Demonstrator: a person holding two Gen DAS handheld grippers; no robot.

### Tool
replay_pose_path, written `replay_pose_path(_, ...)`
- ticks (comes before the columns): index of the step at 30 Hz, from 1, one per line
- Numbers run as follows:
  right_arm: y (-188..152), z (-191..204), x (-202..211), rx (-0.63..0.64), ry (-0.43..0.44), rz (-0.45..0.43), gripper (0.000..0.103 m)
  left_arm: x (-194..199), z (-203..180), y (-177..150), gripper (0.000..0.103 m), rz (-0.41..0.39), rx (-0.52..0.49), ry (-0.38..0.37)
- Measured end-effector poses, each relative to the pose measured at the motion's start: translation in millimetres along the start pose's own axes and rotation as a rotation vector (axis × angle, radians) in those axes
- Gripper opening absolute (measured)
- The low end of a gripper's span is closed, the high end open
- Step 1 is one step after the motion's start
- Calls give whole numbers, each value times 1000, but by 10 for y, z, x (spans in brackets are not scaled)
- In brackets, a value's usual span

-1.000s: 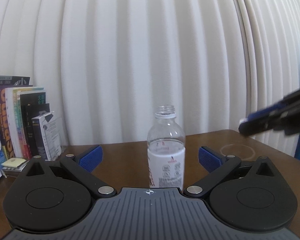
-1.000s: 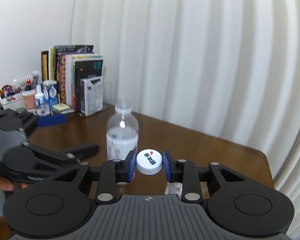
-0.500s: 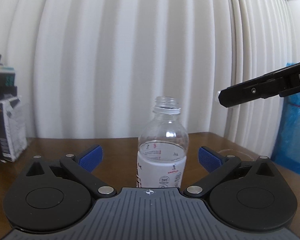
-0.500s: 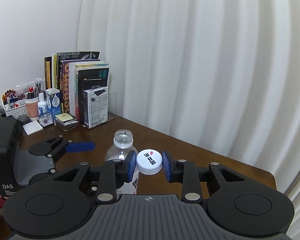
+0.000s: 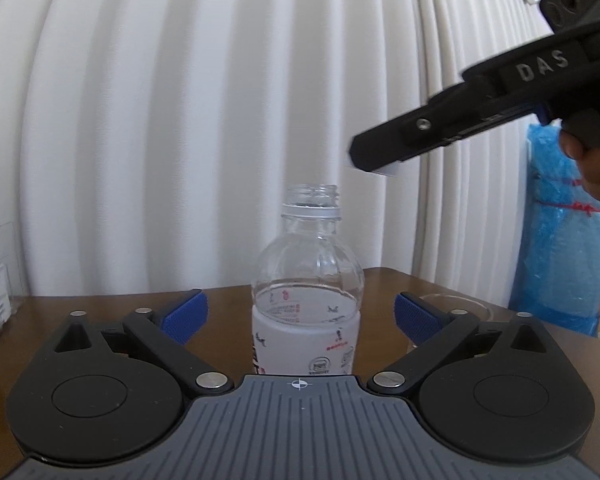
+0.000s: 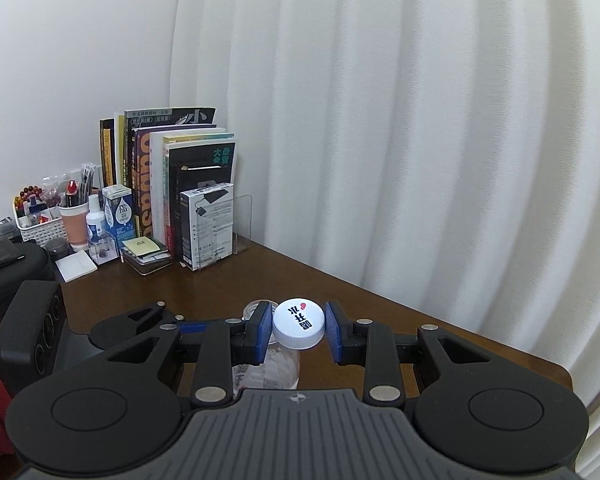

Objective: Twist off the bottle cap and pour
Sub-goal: 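Carry the cap toward the bottle mouth while the left tool approaches the bottle, then close the left tool around the bottle while the right tool sets the cap on its mouth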

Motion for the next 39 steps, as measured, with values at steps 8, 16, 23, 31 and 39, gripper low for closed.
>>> replay_pose_path(8,52,34,-66,9,5,9,32,-2,-46,-31,77,16,-10,-39)
replay_pose_path(16,75,68,-101,24,15,18,32,-12,-35,-77,59,35,-24,-33)
replay_pose_path(23,124,106,-119,34,49,25,32,-19,-10,-83,58,37,-25,-31)
replay_pose_path(31,152,159,-216,54,62,47,32,-18,-14,-78,58,36,-30,-30)
replay_pose_path(39,144,158,-242,52,80,52,32,13,-21,-55,58,35,-41,-25)
Point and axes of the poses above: each gripper's, at about its wrist camera, not at the fingertips, and x roughly against the way its jaws point, z to its left, y to its top, the point moved 8 cm from there along -x, roughly the way its jaws point, and after that the axes turned 13 degrees about z, right-handed, at the moved point
